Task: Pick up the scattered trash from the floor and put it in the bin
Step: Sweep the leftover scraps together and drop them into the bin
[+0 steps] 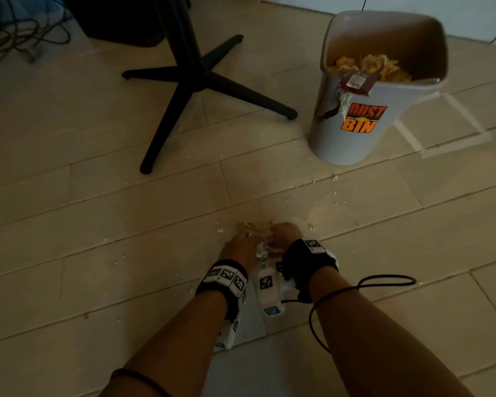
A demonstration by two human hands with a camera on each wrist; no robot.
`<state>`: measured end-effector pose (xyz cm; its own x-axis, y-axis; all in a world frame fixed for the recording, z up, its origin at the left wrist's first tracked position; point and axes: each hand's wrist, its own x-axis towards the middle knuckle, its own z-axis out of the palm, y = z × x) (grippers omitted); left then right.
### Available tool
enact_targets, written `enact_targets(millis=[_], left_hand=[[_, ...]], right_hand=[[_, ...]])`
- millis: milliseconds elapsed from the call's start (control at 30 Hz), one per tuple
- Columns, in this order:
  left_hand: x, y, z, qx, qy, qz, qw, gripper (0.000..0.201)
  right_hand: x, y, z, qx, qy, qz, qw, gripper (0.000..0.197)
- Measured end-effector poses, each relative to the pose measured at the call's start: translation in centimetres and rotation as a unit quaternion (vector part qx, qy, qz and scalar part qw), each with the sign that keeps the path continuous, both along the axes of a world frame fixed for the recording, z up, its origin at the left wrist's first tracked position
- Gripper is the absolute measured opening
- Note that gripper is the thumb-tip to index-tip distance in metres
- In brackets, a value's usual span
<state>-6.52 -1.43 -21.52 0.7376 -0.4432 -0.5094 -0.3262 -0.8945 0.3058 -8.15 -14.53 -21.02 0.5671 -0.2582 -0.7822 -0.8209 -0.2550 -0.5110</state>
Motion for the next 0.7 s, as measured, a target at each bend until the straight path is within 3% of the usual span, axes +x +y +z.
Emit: enact_targets(millis=[133,267,467,700], left_hand=[[0.4,-0.2,1.3,-0.051,0.011,0.016,0.999,0.043],[1.9,-0.7,3.4,-0.129,0.001,0.079,0.988,0.043],[5.0,-4.3,9.1,-0.279,-0.019,0.106,0.954,0.040],[8.1,-12.9,19.5,-0.402,-0.079,0.055,0.910,0.042]], right_hand=[[-0.6,-1.1,-0.9,0.155,-0.035,-0.209,0.965,0.040],[-0.9,-2.1,0.2,0.083,-0.066,-0.266,0.958,0.019],[-2.2,-3.6,1.3,-0.032,-0.075,-0.184,0.980,0.025],[-3.3,-4.4,1.7,-0.189,-0.069,-0.051,0.978,0.030]])
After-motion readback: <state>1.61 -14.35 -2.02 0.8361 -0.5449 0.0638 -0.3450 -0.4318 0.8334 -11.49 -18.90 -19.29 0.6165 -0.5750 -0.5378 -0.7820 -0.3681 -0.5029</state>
